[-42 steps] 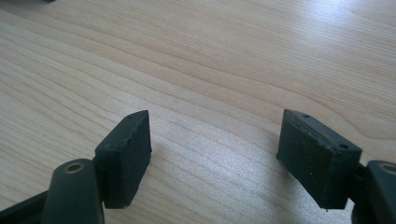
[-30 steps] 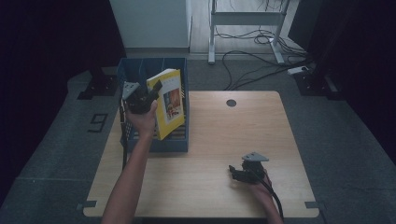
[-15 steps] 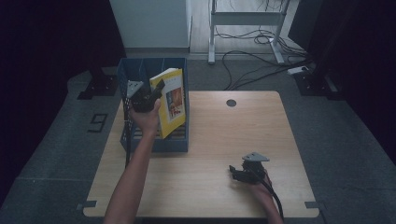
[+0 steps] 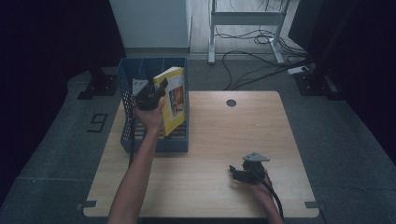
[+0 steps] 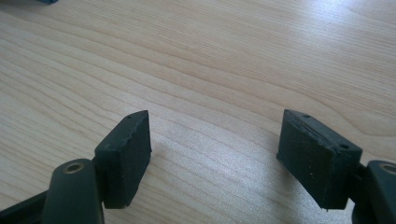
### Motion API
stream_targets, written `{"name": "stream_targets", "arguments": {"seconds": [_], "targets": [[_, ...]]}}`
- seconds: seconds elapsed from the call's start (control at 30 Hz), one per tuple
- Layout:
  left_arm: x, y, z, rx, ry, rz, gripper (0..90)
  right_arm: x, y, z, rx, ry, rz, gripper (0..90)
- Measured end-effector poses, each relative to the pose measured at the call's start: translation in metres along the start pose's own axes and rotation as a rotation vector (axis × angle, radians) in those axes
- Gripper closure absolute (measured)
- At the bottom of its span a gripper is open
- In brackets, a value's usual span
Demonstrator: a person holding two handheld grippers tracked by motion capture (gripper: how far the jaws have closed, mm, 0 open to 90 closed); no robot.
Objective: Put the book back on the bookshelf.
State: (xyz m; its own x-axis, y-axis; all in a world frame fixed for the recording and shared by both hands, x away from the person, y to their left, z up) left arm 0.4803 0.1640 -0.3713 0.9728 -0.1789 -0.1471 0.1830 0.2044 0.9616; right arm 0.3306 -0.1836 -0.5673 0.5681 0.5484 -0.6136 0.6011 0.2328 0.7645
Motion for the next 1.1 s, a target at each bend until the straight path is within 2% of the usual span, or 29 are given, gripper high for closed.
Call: {"name": "stream_targets", "arguments": {"seconds": [0.23, 0.43, 0.6, 1.1], "targets": [[0.010, -0.004, 0.001, 0.004, 0.019, -0.004, 74.8, 0.000, 0.000, 0.000, 0.002, 0.002, 0.001, 24.8], [0.016, -0.010, 0.001, 0.013, 0.027, -0.025, 74.8, 0.000, 0.000, 0.000, -0.001, -0.001, -0.001, 24.8], [0.018, -0.016, 0.002, 0.015, 0.027, -0.024, 74.8, 0.000, 0.000, 0.000, -0.002, -0.002, -0.003, 24.8], [0.025, -0.034, -0.002, 0.000, 0.046, -0.050, 74.5, 0.001, 0.000, -0.002, -0.014, -0.014, -0.011, 24.4]]}}
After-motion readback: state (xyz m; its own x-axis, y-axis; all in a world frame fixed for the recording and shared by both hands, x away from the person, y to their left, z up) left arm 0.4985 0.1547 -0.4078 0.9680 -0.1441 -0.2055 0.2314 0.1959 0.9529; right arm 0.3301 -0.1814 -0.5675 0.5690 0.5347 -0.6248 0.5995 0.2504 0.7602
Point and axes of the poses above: each handheld gripper's, and its own axes: x roughly forward along the jaws, y roughly out of its top, z roughly to its right, the point moved 2 cm from there along x, roughly forward along the jaws, and after that the axes turned 12 degrees about y, right-handed, at the moved point
